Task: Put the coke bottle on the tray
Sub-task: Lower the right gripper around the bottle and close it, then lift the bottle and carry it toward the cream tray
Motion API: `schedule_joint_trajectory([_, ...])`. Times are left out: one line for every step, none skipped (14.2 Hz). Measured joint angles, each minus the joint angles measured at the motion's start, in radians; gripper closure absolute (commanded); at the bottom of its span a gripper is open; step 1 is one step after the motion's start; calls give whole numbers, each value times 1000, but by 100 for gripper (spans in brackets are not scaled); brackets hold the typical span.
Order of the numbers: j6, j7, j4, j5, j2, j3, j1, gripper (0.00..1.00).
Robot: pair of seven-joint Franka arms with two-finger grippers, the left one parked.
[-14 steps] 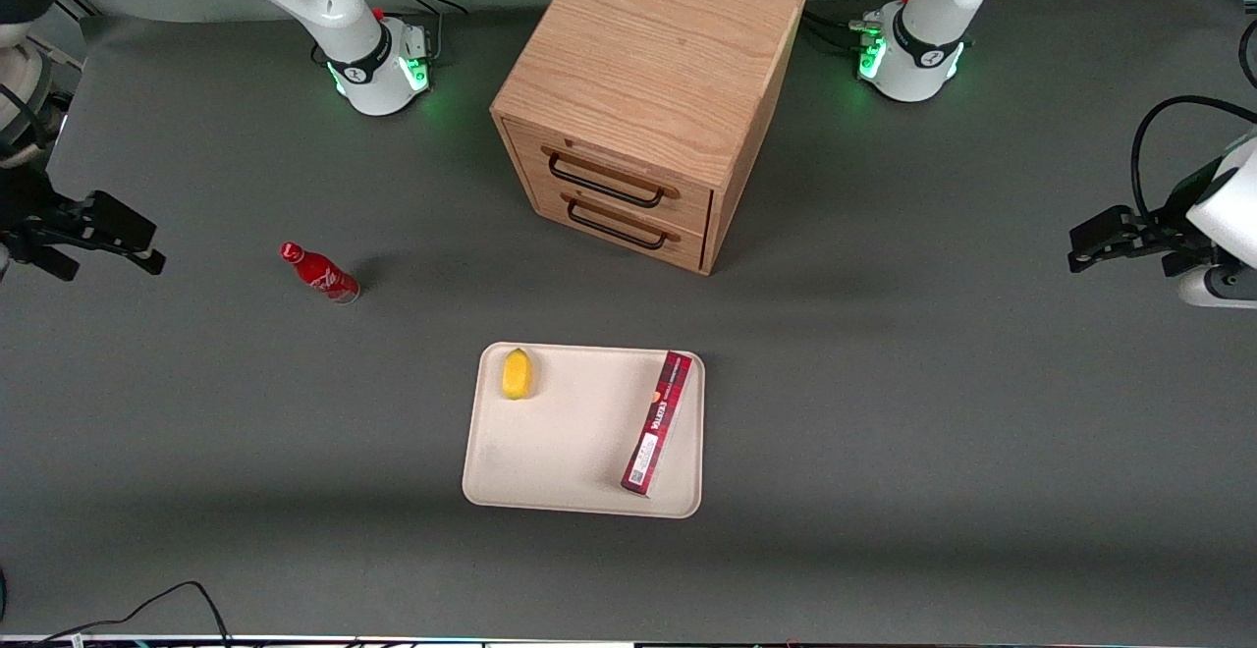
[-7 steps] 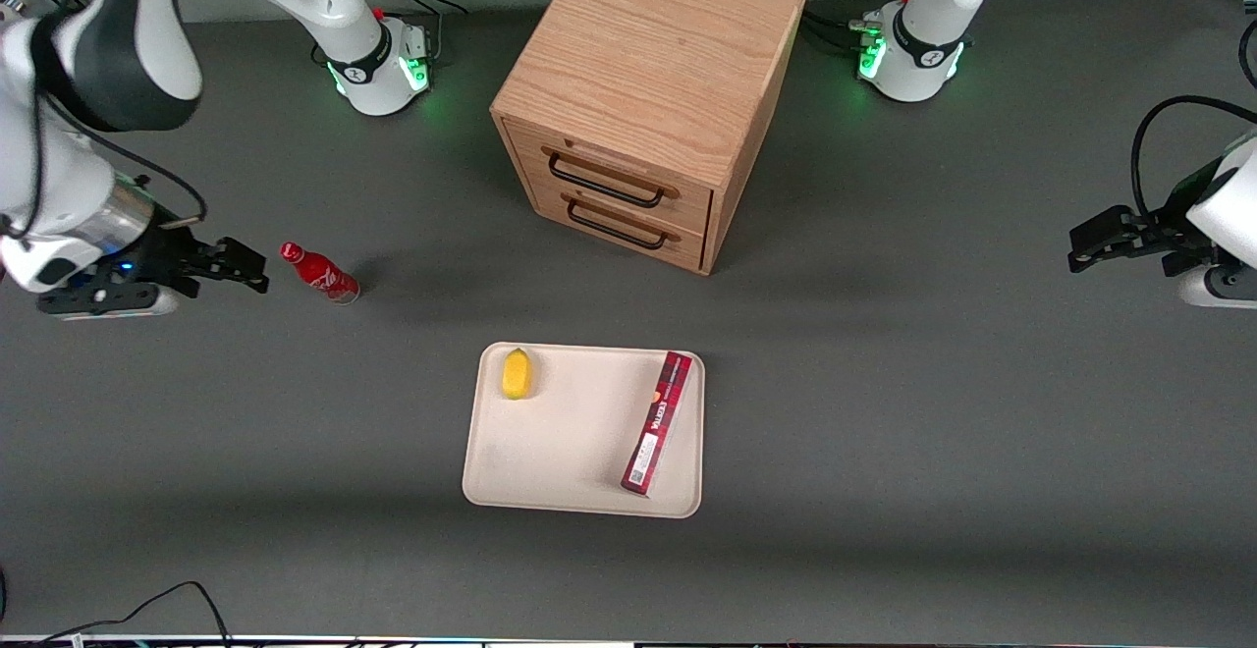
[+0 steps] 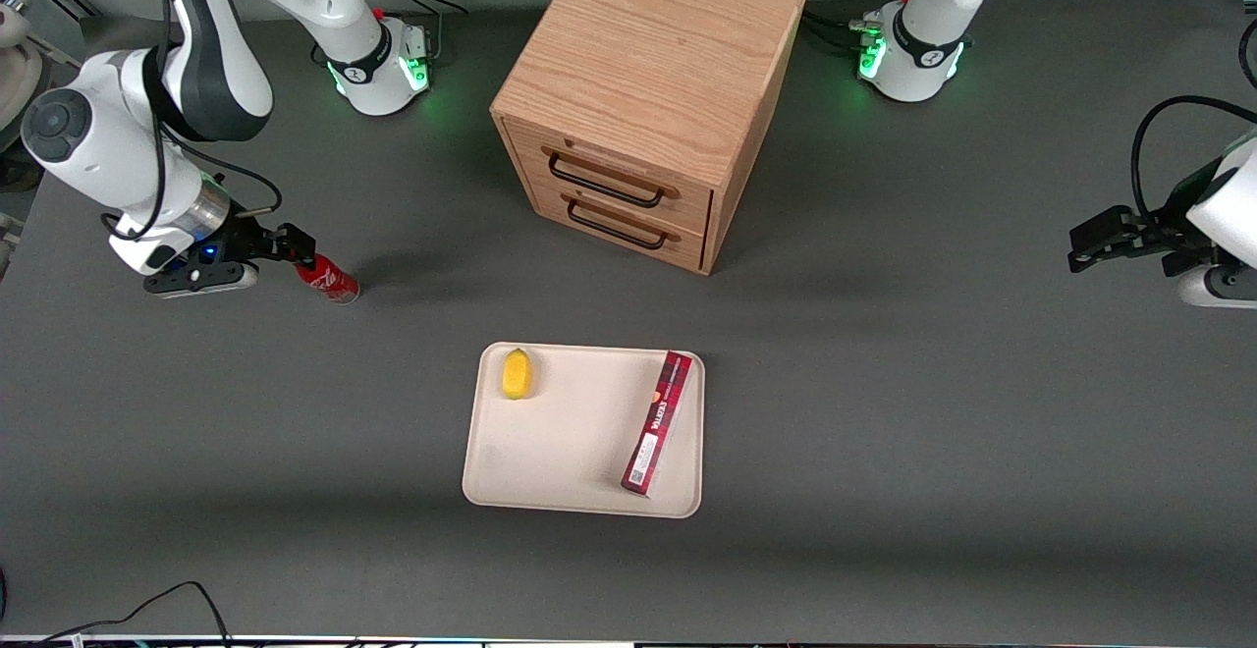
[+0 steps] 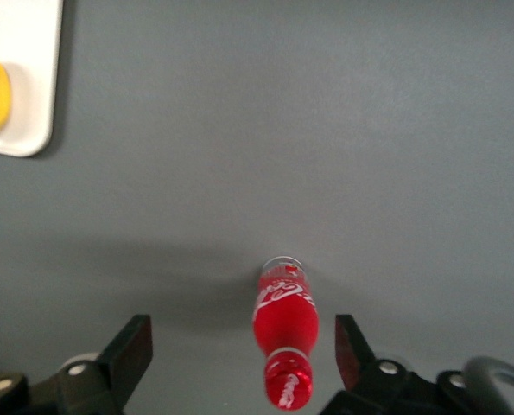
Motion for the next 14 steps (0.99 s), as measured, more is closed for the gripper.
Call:
schedule_joint_trajectory([35,-18,-31,0,0,-11,-1,22])
schedule_joint_trajectory([73,-29,-63,0,-1,-21,-2,30])
schedule_joint_trajectory([111,-33,-96,0,-1,-27,-4,39])
schedule_joint_trajectory([143,-35,-127,0,-1,-30,-4,54])
schedule_joint_trajectory([161,-35,-149,0,-2,-30,-5,61])
schedule_joint_trajectory([170,-35,-161,0,-3,-30,-5,61])
schedule_joint_trajectory([170,-35,-167,0,-6,-30,-5,61])
schedule_joint_trajectory([167,-35,-169,0,-11,-30,-5,61])
schedule_joint_trajectory([158,-35,-170,0,-16,-30,-5,69])
schedule_joint_trajectory([145,-35,-170,0,-24,-30,-5,86])
schedule_joint_trajectory([129,-35,-170,0,-34,-30,-5,100])
schedule_joint_trajectory([119,-35,-170,1,-43,-30,-5,100])
schedule_joint_trajectory([110,-35,-170,1,-50,-30,-5,100])
schedule_joint_trajectory([109,-35,-170,1,-53,-29,-5,100])
